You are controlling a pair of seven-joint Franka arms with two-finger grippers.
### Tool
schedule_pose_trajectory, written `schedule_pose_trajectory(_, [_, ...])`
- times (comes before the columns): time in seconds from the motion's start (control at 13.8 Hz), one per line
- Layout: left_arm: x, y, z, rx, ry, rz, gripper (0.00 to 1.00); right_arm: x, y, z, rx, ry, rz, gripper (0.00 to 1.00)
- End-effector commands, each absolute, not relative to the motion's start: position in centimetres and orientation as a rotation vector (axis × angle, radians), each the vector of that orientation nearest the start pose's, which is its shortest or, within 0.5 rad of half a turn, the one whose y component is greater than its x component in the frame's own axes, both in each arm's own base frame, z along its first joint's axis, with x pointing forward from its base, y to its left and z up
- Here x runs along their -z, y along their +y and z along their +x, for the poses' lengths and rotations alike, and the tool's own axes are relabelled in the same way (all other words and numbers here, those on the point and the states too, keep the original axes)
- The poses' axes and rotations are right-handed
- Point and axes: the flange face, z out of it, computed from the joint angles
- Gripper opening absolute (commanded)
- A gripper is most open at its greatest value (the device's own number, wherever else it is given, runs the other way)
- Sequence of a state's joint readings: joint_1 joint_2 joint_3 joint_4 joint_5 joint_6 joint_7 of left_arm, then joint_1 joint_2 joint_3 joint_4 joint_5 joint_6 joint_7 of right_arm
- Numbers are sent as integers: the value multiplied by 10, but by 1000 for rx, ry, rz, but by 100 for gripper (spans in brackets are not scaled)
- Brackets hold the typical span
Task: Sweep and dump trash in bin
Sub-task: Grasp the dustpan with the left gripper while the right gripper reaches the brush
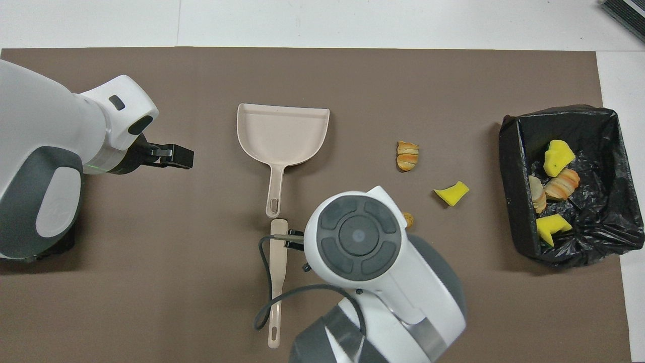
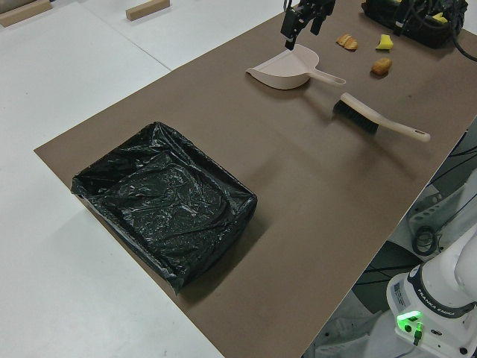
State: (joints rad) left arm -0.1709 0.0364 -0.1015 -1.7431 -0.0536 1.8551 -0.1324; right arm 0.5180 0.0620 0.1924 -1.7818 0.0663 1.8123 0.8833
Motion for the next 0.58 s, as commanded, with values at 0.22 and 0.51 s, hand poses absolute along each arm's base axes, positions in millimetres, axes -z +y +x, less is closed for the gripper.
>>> schedule_pose_trajectory(0.22, [-549,-159,573,169,164,-3219,100,-466,417,353,-225,334,-3023,100])
schedule_pose_trajectory(0.51, [-515,-190,590,182,109,-3237,100,-415,466,327,-224,340,-3039,100])
